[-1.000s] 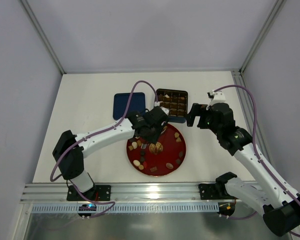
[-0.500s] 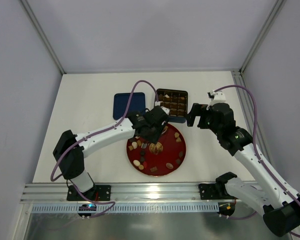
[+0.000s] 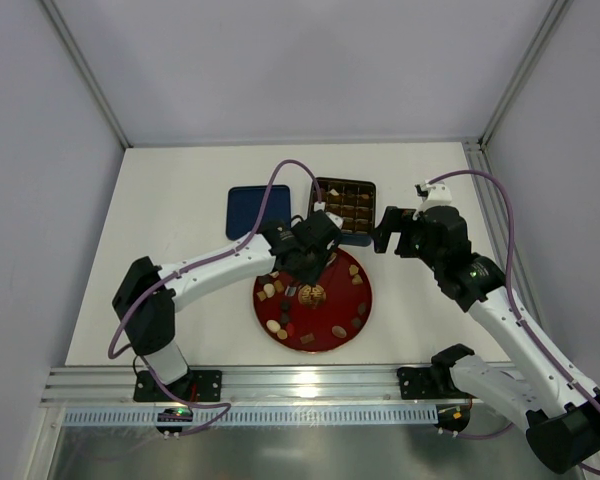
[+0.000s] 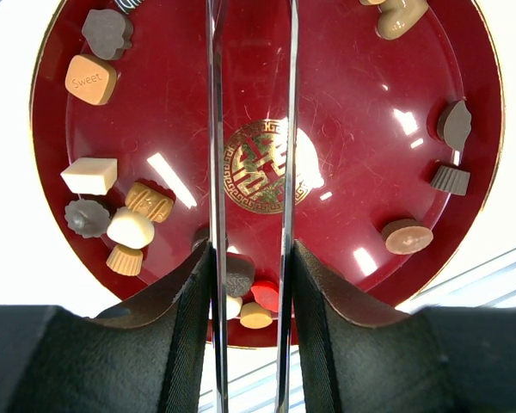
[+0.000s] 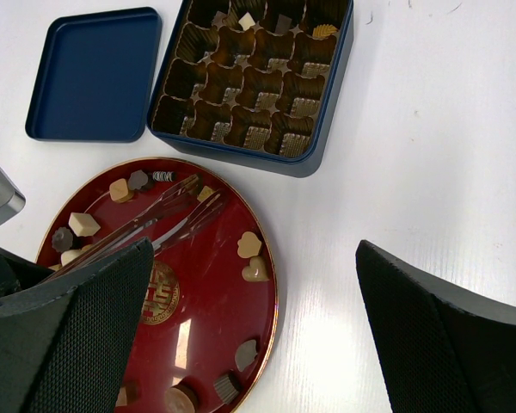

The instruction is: Pack the chocolate

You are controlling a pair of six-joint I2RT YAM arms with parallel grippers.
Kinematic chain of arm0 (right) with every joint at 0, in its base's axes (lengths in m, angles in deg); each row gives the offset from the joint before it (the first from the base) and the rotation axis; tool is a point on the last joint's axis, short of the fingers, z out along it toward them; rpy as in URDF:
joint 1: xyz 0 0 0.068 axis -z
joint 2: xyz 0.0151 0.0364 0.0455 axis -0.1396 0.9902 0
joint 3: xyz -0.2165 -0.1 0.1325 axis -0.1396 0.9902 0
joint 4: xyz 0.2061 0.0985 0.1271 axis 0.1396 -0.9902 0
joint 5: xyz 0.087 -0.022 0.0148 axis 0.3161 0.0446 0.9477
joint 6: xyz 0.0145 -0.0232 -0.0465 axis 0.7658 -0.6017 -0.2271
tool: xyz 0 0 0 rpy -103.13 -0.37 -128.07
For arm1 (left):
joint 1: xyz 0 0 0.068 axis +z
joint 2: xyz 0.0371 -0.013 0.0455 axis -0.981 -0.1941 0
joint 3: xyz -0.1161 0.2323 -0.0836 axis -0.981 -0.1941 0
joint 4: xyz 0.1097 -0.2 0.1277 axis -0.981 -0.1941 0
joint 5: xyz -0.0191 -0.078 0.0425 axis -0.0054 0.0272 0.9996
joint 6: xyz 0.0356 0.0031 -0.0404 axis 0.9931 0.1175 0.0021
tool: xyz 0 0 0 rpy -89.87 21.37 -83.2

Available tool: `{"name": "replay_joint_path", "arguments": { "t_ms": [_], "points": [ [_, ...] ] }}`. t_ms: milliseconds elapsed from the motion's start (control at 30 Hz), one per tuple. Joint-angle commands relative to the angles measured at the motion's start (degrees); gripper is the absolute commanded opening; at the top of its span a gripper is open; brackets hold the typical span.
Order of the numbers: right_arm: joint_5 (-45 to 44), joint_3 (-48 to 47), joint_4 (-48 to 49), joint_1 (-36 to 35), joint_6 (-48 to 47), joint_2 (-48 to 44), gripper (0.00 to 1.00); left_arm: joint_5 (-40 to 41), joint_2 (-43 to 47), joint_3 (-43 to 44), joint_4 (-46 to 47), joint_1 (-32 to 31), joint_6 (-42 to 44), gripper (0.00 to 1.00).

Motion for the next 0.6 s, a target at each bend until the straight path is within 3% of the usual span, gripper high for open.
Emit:
{"name": "replay_joint_path", "arguments": {
  "t_ms": [0, 567],
  "points": [
    [-0.55, -0.62, 0.82, 0.08, -0.59, -1.37, 1.0, 0.74, -0.02, 2.28, 0.88, -0.24, 0.38, 0.38],
    [-0.47, -0.88, 0.91, 0.08, -0.59, -1.28, 1.0, 0.66, 1.82, 2.02, 0.53, -0.24, 0.91, 0.25]
  ]
}}
